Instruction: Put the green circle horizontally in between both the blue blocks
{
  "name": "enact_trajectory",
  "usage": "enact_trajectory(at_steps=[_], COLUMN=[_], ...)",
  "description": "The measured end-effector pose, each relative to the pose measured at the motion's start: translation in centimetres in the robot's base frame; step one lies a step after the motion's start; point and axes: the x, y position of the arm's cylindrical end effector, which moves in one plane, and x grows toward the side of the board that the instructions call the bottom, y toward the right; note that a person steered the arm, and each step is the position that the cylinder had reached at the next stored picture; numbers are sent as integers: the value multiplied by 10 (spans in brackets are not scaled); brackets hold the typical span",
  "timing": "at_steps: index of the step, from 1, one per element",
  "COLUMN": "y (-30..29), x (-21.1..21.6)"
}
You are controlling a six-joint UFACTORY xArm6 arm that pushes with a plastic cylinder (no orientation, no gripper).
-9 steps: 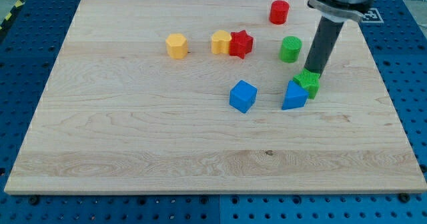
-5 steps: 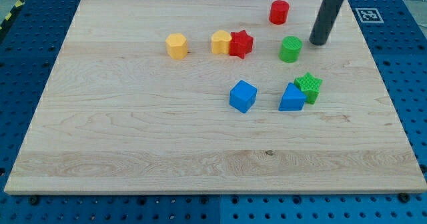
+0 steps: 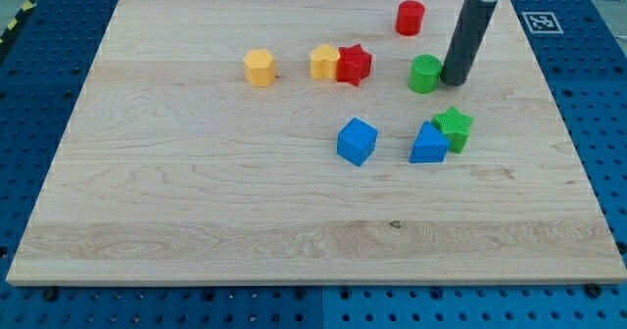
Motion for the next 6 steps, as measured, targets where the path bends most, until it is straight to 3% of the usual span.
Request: enact_trajectory(at_steps=[3,4,5,6], y=[-38,-44,-47,-49], x=[-25,-14,37,57])
